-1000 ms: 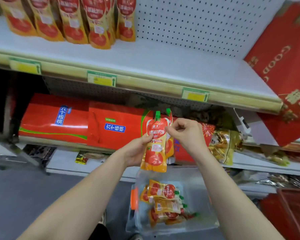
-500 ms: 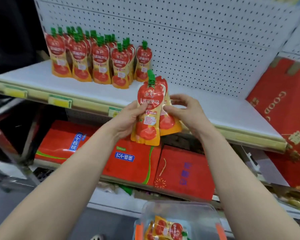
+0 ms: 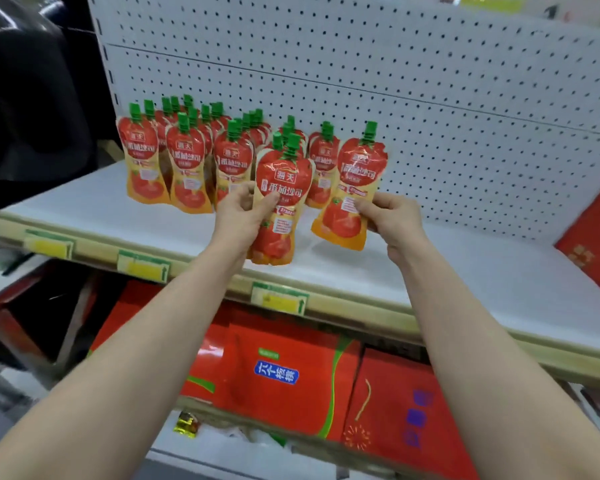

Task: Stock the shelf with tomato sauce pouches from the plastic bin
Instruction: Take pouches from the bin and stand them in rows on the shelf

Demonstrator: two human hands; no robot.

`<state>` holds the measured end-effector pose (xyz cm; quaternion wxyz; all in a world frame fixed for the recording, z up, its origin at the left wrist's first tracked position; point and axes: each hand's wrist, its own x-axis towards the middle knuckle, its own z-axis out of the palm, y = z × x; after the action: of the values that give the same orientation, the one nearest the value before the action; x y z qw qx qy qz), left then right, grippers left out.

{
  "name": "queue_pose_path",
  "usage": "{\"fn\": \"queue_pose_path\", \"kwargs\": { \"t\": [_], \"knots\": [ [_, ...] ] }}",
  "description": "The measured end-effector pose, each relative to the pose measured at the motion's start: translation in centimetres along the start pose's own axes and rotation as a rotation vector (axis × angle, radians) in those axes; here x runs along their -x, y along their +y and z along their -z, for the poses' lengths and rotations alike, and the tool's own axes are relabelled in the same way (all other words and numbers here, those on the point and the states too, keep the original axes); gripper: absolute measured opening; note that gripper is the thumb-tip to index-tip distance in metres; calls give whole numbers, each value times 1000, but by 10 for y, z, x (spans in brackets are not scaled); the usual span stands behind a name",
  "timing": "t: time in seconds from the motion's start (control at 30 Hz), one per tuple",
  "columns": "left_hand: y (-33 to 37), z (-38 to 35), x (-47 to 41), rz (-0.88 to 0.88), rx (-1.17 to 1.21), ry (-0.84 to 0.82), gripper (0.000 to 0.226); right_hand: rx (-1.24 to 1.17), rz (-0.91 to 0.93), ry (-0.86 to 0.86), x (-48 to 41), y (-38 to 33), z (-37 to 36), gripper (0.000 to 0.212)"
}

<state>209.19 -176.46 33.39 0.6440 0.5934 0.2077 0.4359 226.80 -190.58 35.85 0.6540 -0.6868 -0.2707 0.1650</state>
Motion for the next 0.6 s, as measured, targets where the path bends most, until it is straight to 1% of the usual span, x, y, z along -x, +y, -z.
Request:
{"fn": "queue_pose_path", "kwargs": {
  "t": [0.2,0.27,0.3,0.33,0.37,0.4,0.47,0.53,0.6],
  "knots": [
    [-13,10,-49,5,35,38,8,124,-13,45,-75,21,-23,17],
    [-18,12,-61,3,46,46,9,137,-17,51,-93,31,-30,8],
    [-21,14,-65,6,55,49,10,135,-19,49,-102,35,-32,6],
    [-23,15,-69,11,63,52,11,135,-27,50,-111,40,-35,10],
    [-25,15,-71,15,70,51,11,131,-43,57,-118,46,-37,10],
    [-28,16,-73,16,74,50,11,140,-63,69,-126,50,-39,5],
    [-31,15,-75,22,82,47,14,142,-90,87,-138,59,-42,7],
    [-33,14,-75,24,90,40,19,112,-92,69,-147,64,-45,6],
    [-34,13,-76,24,99,33,19,86,-85,55,-154,69,-48,8]
  ]
}}
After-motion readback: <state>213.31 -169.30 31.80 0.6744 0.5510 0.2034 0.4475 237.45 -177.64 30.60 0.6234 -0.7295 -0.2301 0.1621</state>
